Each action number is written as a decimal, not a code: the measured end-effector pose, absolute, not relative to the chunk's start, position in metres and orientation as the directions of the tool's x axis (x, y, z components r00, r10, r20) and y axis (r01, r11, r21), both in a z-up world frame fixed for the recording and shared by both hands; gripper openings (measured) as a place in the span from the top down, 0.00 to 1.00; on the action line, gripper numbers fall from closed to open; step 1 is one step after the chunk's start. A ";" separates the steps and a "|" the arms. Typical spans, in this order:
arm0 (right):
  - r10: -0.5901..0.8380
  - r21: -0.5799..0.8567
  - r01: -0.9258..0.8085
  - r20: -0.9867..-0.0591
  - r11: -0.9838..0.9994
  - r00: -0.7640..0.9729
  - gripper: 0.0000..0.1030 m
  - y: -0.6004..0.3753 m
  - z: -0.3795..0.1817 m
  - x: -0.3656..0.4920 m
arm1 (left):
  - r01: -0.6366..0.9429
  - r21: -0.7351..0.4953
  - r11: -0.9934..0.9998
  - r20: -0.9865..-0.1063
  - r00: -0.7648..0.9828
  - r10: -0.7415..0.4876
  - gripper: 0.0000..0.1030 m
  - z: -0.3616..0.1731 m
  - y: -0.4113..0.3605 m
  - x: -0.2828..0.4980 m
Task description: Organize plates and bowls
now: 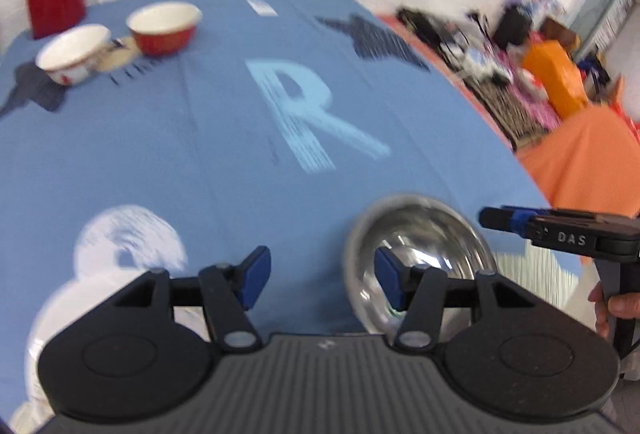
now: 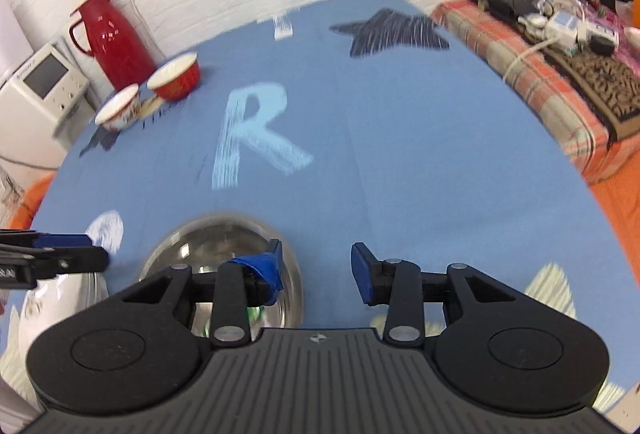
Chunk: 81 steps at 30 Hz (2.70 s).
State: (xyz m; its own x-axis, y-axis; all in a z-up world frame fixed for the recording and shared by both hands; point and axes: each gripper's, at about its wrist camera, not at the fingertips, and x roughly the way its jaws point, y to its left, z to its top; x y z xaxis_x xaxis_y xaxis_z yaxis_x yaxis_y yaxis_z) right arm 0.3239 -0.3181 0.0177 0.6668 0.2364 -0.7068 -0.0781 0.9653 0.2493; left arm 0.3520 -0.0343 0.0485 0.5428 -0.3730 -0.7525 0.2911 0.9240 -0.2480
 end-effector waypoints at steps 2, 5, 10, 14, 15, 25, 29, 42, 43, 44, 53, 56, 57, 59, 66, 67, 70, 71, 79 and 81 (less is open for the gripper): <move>0.237 0.237 -0.095 -0.696 0.967 0.678 0.79 -0.308 0.030 0.341 | 0.243 -0.234 0.941 -0.733 0.591 -0.336 0.45 0.061 -0.009 0.365; 0.258 0.219 -0.145 -0.685 0.965 0.682 0.78 -0.284 0.044 0.372 | 0.144 -0.213 0.966 -0.719 0.647 -0.255 0.44 0.070 0.037 0.389; 0.299 0.192 -0.231 -0.693 0.954 0.656 0.77 -0.228 0.060 0.443 | 0.001 -0.226 0.974 -0.731 0.661 -0.170 0.45 0.070 0.112 0.439; 0.317 0.191 -0.262 -0.711 0.946 0.628 0.77 -0.178 0.058 0.510 | -0.038 -0.349 0.936 -0.734 0.633 -0.248 0.45 0.067 0.137 0.488; 0.316 0.196 -0.255 -0.720 0.947 0.618 0.77 -0.166 0.055 0.529 | -0.034 -0.385 0.922 -0.732 0.620 -0.283 0.45 0.066 0.134 0.502; 0.301 0.221 -0.208 -0.771 0.953 0.562 0.76 -0.094 0.017 0.657 | -0.252 -0.494 0.832 -0.761 0.587 -0.275 0.45 0.025 0.104 0.638; 0.313 0.220 -0.232 -0.788 0.947 0.530 0.76 -0.081 0.005 0.679 | -0.276 -0.492 0.826 -0.771 0.579 -0.265 0.45 0.008 0.100 0.657; 0.399 0.270 -0.311 -0.766 0.911 0.504 0.80 -0.070 -0.017 0.697 | -0.242 -0.515 0.823 -0.751 0.590 -0.297 0.74 -0.008 0.105 0.676; 0.411 0.282 -0.317 -0.766 0.906 0.494 0.84 -0.068 -0.018 0.697 | -0.230 -0.519 0.823 -0.747 0.591 -0.306 0.78 -0.008 0.105 0.677; 0.419 0.283 -0.327 -0.760 0.902 0.498 0.86 -0.067 -0.019 0.696 | -0.230 -0.515 0.826 -0.749 0.590 -0.302 0.83 -0.008 0.105 0.677; 0.437 0.308 -0.325 -0.760 0.894 0.481 0.87 -0.079 -0.017 0.675 | -0.175 -0.442 0.880 -0.762 0.590 -0.266 0.88 0.000 0.091 0.664; 0.438 0.305 -0.329 -0.751 0.894 0.494 0.86 -0.088 -0.011 0.654 | -0.140 -0.429 0.892 -0.757 0.594 -0.271 0.88 0.011 0.081 0.643; 0.439 0.306 -0.329 -0.749 0.894 0.496 0.86 -0.092 -0.007 0.645 | -0.130 -0.425 0.896 -0.758 0.592 -0.274 0.88 0.016 0.077 0.636; 0.440 0.301 -0.336 -0.746 0.893 0.500 0.86 -0.103 0.001 0.625 | -0.107 -0.418 0.902 -0.758 0.588 -0.282 0.88 0.026 0.068 0.617; 0.394 0.254 -0.317 -0.748 0.914 0.535 0.83 -0.155 0.040 0.524 | -0.013 -0.434 0.901 -0.748 0.562 -0.353 0.89 0.058 0.021 0.527; 0.385 0.249 -0.310 -0.751 0.918 0.537 0.83 -0.165 0.043 0.507 | 0.007 -0.433 0.902 -0.748 0.555 -0.364 0.89 0.061 0.011 0.510; 0.350 0.233 -0.271 -0.755 0.934 0.555 0.82 -0.194 0.050 0.456 | 0.065 -0.436 0.898 -0.749 0.527 -0.402 0.89 0.065 -0.019 0.466; 0.337 0.228 -0.257 -0.756 0.939 0.562 0.82 -0.204 0.050 0.439 | 0.084 -0.437 0.896 -0.750 0.516 -0.414 0.89 0.065 -0.029 0.452; 0.275 0.241 -0.136 -0.774 0.961 0.570 0.82 -0.259 0.031 0.346 | 0.189 -0.434 0.881 -0.779 0.412 -0.472 0.90 0.039 -0.086 0.364; 0.272 0.251 -0.118 -0.778 0.961 0.566 0.82 -0.266 0.021 0.333 | 0.196 -0.428 0.882 -0.788 0.397 -0.471 0.90 0.031 -0.093 0.353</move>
State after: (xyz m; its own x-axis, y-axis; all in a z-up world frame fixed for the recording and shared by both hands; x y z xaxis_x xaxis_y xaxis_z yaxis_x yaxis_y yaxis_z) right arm 0.3333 -0.2657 0.0209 0.5655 0.2725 -0.7784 -0.1176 0.9608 0.2509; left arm 0.3526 -0.0931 0.0310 0.3973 -0.4707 -0.7878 0.1962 0.8822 -0.4281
